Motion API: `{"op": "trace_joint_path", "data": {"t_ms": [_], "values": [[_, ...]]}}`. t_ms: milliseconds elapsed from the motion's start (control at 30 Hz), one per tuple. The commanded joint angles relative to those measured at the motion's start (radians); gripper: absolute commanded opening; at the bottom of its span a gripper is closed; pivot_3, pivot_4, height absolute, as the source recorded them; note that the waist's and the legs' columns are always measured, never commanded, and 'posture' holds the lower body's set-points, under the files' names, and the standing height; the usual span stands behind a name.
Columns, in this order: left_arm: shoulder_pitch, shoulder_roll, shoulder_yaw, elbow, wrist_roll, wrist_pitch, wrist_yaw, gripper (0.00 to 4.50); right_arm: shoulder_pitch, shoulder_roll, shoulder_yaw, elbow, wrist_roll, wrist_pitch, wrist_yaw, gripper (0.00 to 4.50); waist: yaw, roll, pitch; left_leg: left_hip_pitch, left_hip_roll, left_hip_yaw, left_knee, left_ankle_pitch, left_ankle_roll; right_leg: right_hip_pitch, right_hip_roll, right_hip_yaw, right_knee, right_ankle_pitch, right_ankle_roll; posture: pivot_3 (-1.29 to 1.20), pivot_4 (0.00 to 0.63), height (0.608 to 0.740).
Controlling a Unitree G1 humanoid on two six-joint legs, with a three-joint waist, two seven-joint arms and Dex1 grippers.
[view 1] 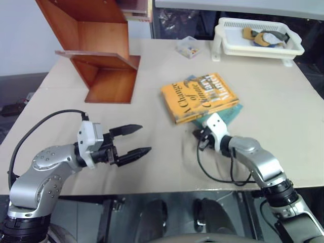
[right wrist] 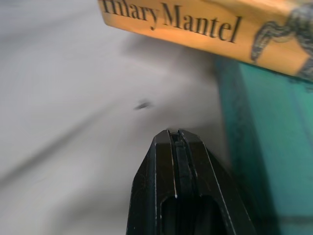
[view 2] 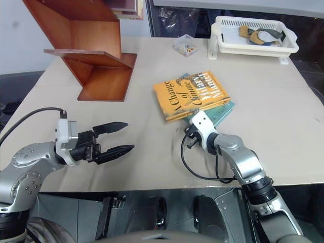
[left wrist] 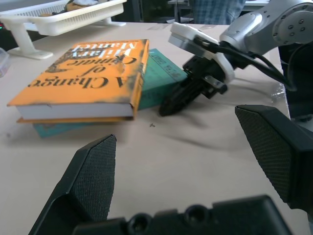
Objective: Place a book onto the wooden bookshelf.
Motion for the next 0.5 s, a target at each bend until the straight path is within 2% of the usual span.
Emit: {"op": "trace_joint_path", "data": {"t_ms": [33,133,267,400,467,500], "values": [[0.003,-0.004,0.016,-0.043,-0.011,-0.014,0.01,4.5,0.005,-0.019,-0.05,-0.12,0.099,0.026,0.096,0.05,0.0,0.0,0.0,0.0,0.0,0.0,0.0,0.0,0.0,0.0,0.0,0.0,0.0,0.001,-0.001,0.0,0.15,0.74],[0.006,-0.008,0.014,-0.044,-0.006,-0.018,0.016,4.5,0.008,-0.057,-0.093,-0.274,0.233,0.118,0.177,0.05,-0.002,0.001,0.001,-0.001,0.0,0.0,-0.001,0.0,0.0,0.0,0.0,0.0,-0.001,0.002,-0.003,0.0,0.15,0.74],[0.006,-0.017,0.009,-0.051,-0.009,-0.02,0.025,4.5,-0.06,-0.073,-0.206,-0.303,0.294,0.187,0.134,0.05,-0.003,0.001,0.001,0.0,0.0,-0.001,-0.001,0.0,0.0,0.0,0.001,-0.001,-0.001,0.0,0.0,0.0,0.15,0.74],[-0.001,-0.031,0.001,-0.056,-0.013,-0.02,0.035,4.5,-0.194,-0.167,-0.246,-0.114,0.164,0.123,0.079,0.05,-0.001,0.001,0.001,0.0,0.0,0.0,0.0,0.0,0.0,0.0,0.0,0.0,0.0,0.0,0.001,0.0,0.15,0.74],[-0.004,-0.037,-0.005,-0.056,-0.012,-0.021,0.037,4.5,-0.27,-0.224,-0.213,0.051,0.078,0.022,0.101,0.05,0.002,0.001,0.001,0.0,0.0,0.0,0.0,0.0,0.0,0.0,0.0,-0.001,0.0,0.0,0.0,0.0,0.15,0.74],[-0.005,-0.041,-0.008,-0.056,-0.011,-0.023,0.038,4.5,-0.339,-0.232,-0.183,0.202,0.027,-0.061,0.122,0.05,-0.002,0.002,0.001,0.0,-0.001,0.0,0.0,0.0,0.0,0.0,0.0,-0.001,-0.001,0.001,-0.002,0.0,0.15,0.74]]}}
